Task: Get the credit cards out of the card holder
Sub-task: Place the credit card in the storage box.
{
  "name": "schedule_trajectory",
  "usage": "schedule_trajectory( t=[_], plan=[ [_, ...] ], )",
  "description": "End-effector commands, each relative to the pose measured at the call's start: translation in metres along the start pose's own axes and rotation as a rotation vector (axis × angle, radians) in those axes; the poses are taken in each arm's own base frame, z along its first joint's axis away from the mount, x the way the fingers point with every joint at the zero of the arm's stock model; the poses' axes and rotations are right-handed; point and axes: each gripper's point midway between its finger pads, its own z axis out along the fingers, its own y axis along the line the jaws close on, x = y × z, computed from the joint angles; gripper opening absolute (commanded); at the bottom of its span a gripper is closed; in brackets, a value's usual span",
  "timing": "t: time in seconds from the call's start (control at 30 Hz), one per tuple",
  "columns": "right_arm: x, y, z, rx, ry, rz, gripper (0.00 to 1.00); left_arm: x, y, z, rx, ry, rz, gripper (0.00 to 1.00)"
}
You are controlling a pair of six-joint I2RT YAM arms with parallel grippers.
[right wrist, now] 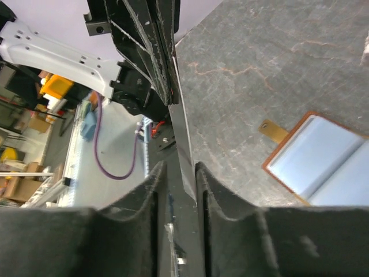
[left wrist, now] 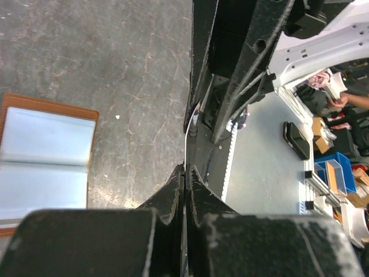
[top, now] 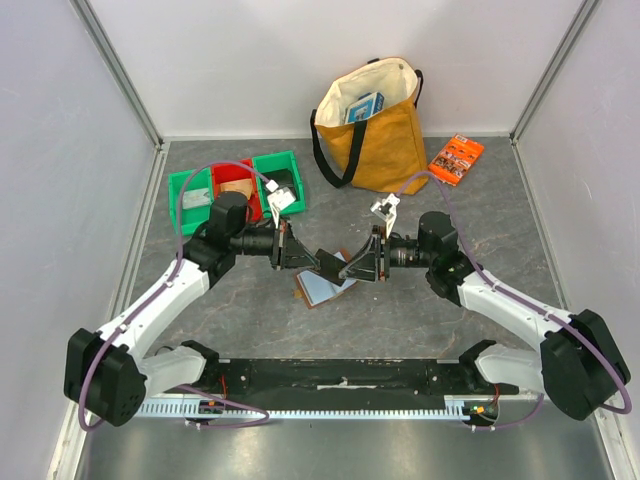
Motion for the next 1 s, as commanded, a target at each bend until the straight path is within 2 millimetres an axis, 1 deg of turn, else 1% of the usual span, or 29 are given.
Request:
schedule_trajectory(
  t=[0.0, 0.07, 0.13, 0.27, 0.33, 0.37, 0.4, 0.47, 0.53, 0.6, 0.7, 0.83, 0.87, 0.93, 0.97],
  plan=[
    [-0.018, -0.005, 0.000, 0.042, -0.053, -0.051, 0.44, -0.024, 0.015, -0.005, -0.131, -0.106, 0.039, 0.02],
    [-0.021, -0.016, -0.004, 0.103, -0.070, -0.045, 0.59, -0.031, 0.028, -0.010, -0.203, -0.150, 0.008, 0.02],
    [-0.023, -0.028, -0.009, 0.168, -0.085, -0.045, 0.70, -0.039, 0.043, -0.017, -0.276, -0.205, -0.025, 0.02],
    [-0.018, -0.049, -0.021, 0.303, -0.066, -0.061, 0.85, -0.057, 0.085, -0.043, -0.502, -0.320, -0.097, 0.02],
    [-0.014, -0.055, -0.026, 0.343, -0.054, -0.070, 0.91, -0.068, 0.108, -0.063, -0.626, -0.386, -0.133, 0.02],
    [-0.013, -0.057, -0.028, 0.361, -0.050, -0.074, 0.93, -0.073, 0.116, -0.069, -0.661, -0.406, -0.148, 0.02],
    [-0.011, -0.060, -0.030, 0.379, -0.046, -0.075, 0.94, -0.078, 0.129, -0.079, -0.712, -0.430, -0.177, 0.02],
    [-0.009, -0.064, -0.034, 0.418, -0.042, -0.087, 0.98, -0.089, 0.150, -0.093, -0.788, -0.466, -0.216, 0.02],
    [-0.008, -0.069, -0.039, 0.454, -0.044, -0.093, 0.98, -0.103, 0.169, -0.102, -0.848, -0.486, -0.236, 0.02],
    [-0.007, -0.072, -0.041, 0.477, -0.044, -0.100, 0.98, -0.115, 0.189, -0.106, -0.900, -0.481, -0.253, 0.02],
    [-0.006, -0.074, -0.044, 0.498, -0.039, -0.105, 0.98, -0.131, 0.221, -0.106, -0.939, -0.459, -0.284, 0.02],
    [-0.006, -0.071, -0.047, 0.499, -0.035, -0.110, 0.98, -0.151, 0.262, -0.104, -0.972, -0.409, -0.318, 0.02],
    [-0.008, -0.069, -0.047, 0.497, -0.039, -0.118, 0.98, -0.155, 0.270, -0.104, -0.973, -0.405, -0.323, 0.02],
    [-0.002, -0.068, -0.049, 0.504, -0.020, -0.111, 0.98, -0.161, 0.287, -0.101, -0.984, -0.391, -0.342, 0.02],
    [-0.002, -0.068, -0.050, 0.507, -0.019, -0.112, 0.98, -0.160, 0.298, -0.099, -0.989, -0.373, -0.355, 0.02]
  ],
)
